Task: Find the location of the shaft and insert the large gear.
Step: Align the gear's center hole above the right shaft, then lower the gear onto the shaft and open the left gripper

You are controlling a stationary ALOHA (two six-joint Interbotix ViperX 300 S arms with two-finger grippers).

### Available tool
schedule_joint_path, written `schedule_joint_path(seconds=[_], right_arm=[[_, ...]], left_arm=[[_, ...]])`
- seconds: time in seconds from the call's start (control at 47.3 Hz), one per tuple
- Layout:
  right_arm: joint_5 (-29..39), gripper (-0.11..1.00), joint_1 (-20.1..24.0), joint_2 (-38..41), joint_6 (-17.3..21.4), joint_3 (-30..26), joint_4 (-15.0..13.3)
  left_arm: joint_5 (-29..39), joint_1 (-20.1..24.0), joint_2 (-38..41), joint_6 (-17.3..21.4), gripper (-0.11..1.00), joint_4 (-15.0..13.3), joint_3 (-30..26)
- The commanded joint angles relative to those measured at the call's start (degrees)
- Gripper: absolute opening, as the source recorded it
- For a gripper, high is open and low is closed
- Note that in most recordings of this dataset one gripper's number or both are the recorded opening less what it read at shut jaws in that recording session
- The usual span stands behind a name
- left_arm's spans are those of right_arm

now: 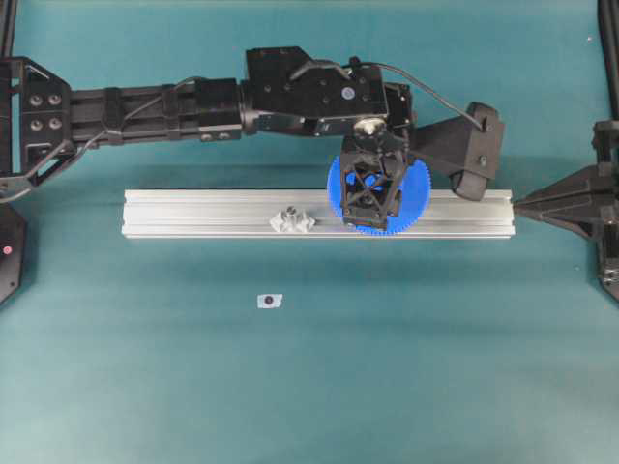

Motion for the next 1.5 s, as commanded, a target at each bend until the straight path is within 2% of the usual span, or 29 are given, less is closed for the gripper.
schedule_joint_path(seconds=[0.0,1.289,1.416,1.48], right_arm=[[-0.26,0.01,-0.18,0.44,0.53,-0.62,0.09],[0.97,0.01,-0.18,0.35,0.53,-0.79,0.18],[0.97,0.01,-0.09,0.35,0.53,-0.79,0.18],[0.97,0.01,-0.18,0.35,0.53,-0.79,0.18]], left_arm=[[0.18,1.67,-1.76,0.18,0.71,0.26,-0.44],[0.26,2.2,-2.02,0.09,0.71,0.35,-1.05],[0.53,2.2,-2.02,0.0,0.88,0.35,-1.14],[0.7,2.2,-2.02,0.0,0.89,0.35,-1.14]])
